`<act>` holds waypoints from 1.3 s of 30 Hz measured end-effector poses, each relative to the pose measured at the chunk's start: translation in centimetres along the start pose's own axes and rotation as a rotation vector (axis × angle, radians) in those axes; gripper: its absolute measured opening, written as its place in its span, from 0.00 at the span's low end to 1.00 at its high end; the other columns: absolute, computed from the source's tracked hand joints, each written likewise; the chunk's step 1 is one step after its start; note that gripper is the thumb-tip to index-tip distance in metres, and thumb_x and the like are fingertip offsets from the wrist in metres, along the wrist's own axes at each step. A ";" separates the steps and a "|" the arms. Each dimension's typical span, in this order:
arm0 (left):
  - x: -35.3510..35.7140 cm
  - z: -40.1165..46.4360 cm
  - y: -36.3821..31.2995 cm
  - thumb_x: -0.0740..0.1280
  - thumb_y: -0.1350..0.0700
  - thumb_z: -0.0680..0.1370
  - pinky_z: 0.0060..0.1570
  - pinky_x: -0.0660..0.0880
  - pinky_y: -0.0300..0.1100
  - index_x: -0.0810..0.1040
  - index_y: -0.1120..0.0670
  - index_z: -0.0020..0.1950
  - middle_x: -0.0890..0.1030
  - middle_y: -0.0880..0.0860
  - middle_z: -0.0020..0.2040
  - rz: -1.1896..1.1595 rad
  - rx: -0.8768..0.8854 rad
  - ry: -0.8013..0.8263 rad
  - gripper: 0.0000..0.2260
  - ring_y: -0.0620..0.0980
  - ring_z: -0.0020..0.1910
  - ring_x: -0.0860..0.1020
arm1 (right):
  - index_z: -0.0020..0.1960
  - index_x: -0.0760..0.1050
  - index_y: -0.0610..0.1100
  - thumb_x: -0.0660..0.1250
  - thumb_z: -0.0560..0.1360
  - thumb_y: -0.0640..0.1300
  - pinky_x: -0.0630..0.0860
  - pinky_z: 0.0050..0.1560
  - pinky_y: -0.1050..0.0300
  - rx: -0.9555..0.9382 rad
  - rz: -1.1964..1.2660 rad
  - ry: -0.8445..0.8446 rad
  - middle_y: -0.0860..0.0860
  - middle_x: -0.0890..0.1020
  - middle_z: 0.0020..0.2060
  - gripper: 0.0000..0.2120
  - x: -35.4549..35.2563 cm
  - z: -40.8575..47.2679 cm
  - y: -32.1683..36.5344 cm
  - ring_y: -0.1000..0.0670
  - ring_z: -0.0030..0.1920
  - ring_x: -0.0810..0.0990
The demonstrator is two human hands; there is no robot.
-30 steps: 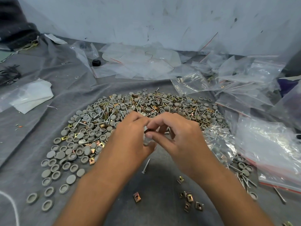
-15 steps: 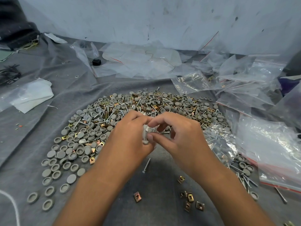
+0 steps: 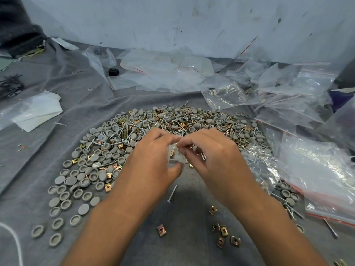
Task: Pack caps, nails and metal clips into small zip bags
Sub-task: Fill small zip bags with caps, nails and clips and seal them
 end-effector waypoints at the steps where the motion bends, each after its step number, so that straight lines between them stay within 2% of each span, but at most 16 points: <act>1: -0.1 0.0 -0.1 0.75 0.50 0.72 0.45 0.67 0.31 0.77 0.42 0.64 0.71 0.38 0.53 0.008 -0.003 -0.007 0.21 0.34 0.43 0.70 | 0.54 0.81 0.48 0.69 0.79 0.45 0.74 0.48 0.63 0.011 0.003 -0.023 0.57 0.81 0.47 0.05 -0.1 0.0 -0.3 0.56 0.47 0.76; 3: -0.6 0.0 -0.1 0.75 0.51 0.72 0.50 0.72 0.38 0.78 0.44 0.66 0.72 0.40 0.53 0.022 -0.012 -0.041 0.23 0.39 0.44 0.71 | 0.52 0.80 0.50 0.71 0.79 0.44 0.71 0.46 0.69 0.113 0.031 -0.028 0.59 0.80 0.45 0.03 -0.2 0.2 -1.7 0.61 0.45 0.75; 5: -1.2 -0.1 -0.2 0.76 0.52 0.71 0.54 0.75 0.43 0.78 0.46 0.66 0.73 0.41 0.54 0.031 -0.025 -0.083 0.23 0.42 0.48 0.72 | 0.52 0.79 0.54 0.72 0.78 0.46 0.68 0.44 0.71 0.288 -0.001 0.138 0.61 0.80 0.46 0.05 0.9 -0.2 -3.8 0.64 0.44 0.75; 8: -1.6 -0.4 -0.6 0.74 0.52 0.72 0.54 0.76 0.44 0.77 0.46 0.68 0.72 0.41 0.54 0.038 -0.032 -0.098 0.24 0.43 0.49 0.73 | 0.57 0.78 0.55 0.72 0.77 0.53 0.76 0.52 0.57 0.406 -0.146 0.429 0.58 0.79 0.53 0.10 3.5 -1.5 -5.5 0.56 0.53 0.76; 10: -1.7 -0.5 -0.7 0.74 0.51 0.72 0.54 0.77 0.46 0.75 0.48 0.69 0.71 0.43 0.56 0.037 -0.050 -0.094 0.25 0.44 0.51 0.73 | 0.58 0.77 0.54 0.71 0.77 0.55 0.76 0.56 0.51 0.402 -0.187 0.465 0.57 0.76 0.53 0.11 4.3 -1.8 -5.5 0.53 0.56 0.75; 13: -2.5 -0.7 -0.8 0.74 0.55 0.73 0.54 0.75 0.44 0.74 0.51 0.70 0.69 0.45 0.59 0.051 -0.073 -0.169 0.26 0.46 0.53 0.73 | 0.52 0.75 0.55 0.69 0.79 0.53 0.75 0.51 0.53 0.389 -0.188 0.435 0.57 0.75 0.50 0.05 4.3 -1.8 -5.4 0.53 0.52 0.74; 16: -4.5 -1.1 -0.2 0.73 0.61 0.74 0.52 0.67 0.37 0.74 0.54 0.70 0.67 0.45 0.57 0.050 -0.121 -0.339 0.25 0.44 0.51 0.70 | 0.49 0.72 0.55 0.68 0.80 0.49 0.77 0.48 0.52 0.407 -0.122 0.406 0.59 0.76 0.46 0.05 4.1 -1.9 -5.6 0.55 0.47 0.75; 19: -6.1 -1.5 -0.1 0.70 0.65 0.76 0.53 0.62 0.29 0.76 0.55 0.69 0.69 0.48 0.57 0.038 -0.098 -0.477 0.22 0.40 0.48 0.67 | 0.51 0.76 0.56 0.68 0.80 0.49 0.77 0.47 0.55 0.419 -0.043 0.315 0.60 0.77 0.44 0.02 3.7 -1.1 -5.6 0.58 0.44 0.76; 22: -7.0 -1.9 -0.3 0.66 0.65 0.79 0.51 0.61 0.21 0.79 0.55 0.66 0.73 0.48 0.54 0.023 -0.048 -0.541 0.17 0.36 0.46 0.67 | 0.57 0.80 0.54 0.68 0.81 0.48 0.75 0.50 0.55 0.363 -0.075 0.279 0.56 0.76 0.47 0.06 4.3 -0.3 -5.3 0.54 0.47 0.76; 25: -6.9 -2.3 -0.1 0.67 0.61 0.79 0.51 0.62 0.22 0.82 0.53 0.62 0.75 0.47 0.51 0.001 -0.043 -0.490 0.13 0.38 0.47 0.70 | 0.57 0.81 0.52 0.69 0.80 0.48 0.76 0.50 0.54 0.358 -0.119 0.329 0.55 0.77 0.48 0.07 5.5 -0.1 -5.1 0.51 0.48 0.77; 28: -6.2 -2.6 0.1 0.70 0.54 0.76 0.49 0.66 0.32 0.81 0.50 0.62 0.76 0.45 0.53 0.013 -0.053 -0.359 0.14 0.43 0.45 0.73 | 0.55 0.82 0.50 0.68 0.81 0.47 0.77 0.52 0.53 0.373 -0.157 0.350 0.53 0.77 0.50 0.05 6.1 0.0 -5.3 0.49 0.51 0.78; 30: -5.6 -2.8 -0.2 0.69 0.48 0.74 0.50 0.70 0.38 0.80 0.47 0.64 0.75 0.42 0.54 -0.002 -0.054 -0.265 0.18 0.43 0.46 0.74 | 0.54 0.81 0.49 0.66 0.82 0.45 0.74 0.50 0.60 0.368 -0.138 0.291 0.53 0.77 0.49 0.05 5.5 0.1 -5.3 0.51 0.49 0.77; 32: -5.3 -3.0 -0.6 0.68 0.45 0.73 0.49 0.73 0.42 0.78 0.46 0.65 0.73 0.41 0.54 -0.002 -0.047 -0.207 0.21 0.42 0.45 0.74 | 0.54 0.82 0.48 0.67 0.81 0.44 0.71 0.49 0.67 0.332 -0.038 0.115 0.54 0.78 0.48 0.05 3.2 0.6 -4.4 0.55 0.47 0.75; 35: -5.3 -3.2 -1.1 0.69 0.44 0.72 0.48 0.73 0.42 0.78 0.45 0.64 0.72 0.41 0.53 0.023 -0.018 -0.192 0.21 0.41 0.42 0.72 | 0.53 0.82 0.47 0.68 0.81 0.44 0.71 0.48 0.69 0.083 0.193 -0.245 0.54 0.81 0.46 0.04 -2.1 1.2 -0.2 0.58 0.48 0.78; 37: -5.3 -3.1 -1.4 0.70 0.45 0.71 0.48 0.73 0.42 0.78 0.47 0.63 0.72 0.42 0.53 0.035 -0.008 -0.194 0.21 0.43 0.41 0.70 | 0.54 0.82 0.46 0.68 0.81 0.43 0.70 0.50 0.70 -0.119 0.220 -0.281 0.54 0.80 0.47 0.05 -3.8 0.9 2.9 0.59 0.49 0.79; 39: -5.2 -3.0 -1.8 0.69 0.45 0.71 0.49 0.74 0.44 0.78 0.48 0.64 0.72 0.43 0.53 0.046 0.002 -0.183 0.22 0.43 0.41 0.69 | 0.54 0.83 0.45 0.70 0.80 0.42 0.73 0.50 0.67 -0.188 0.177 -0.194 0.53 0.80 0.47 0.04 -3.6 0.6 4.4 0.58 0.48 0.79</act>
Point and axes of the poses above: each hand's wrist, its own z-axis towards the middle knuckle, its own x-axis out of the palm, y = z × x, the point moved 6 cm from there along z, towards the middle knuckle
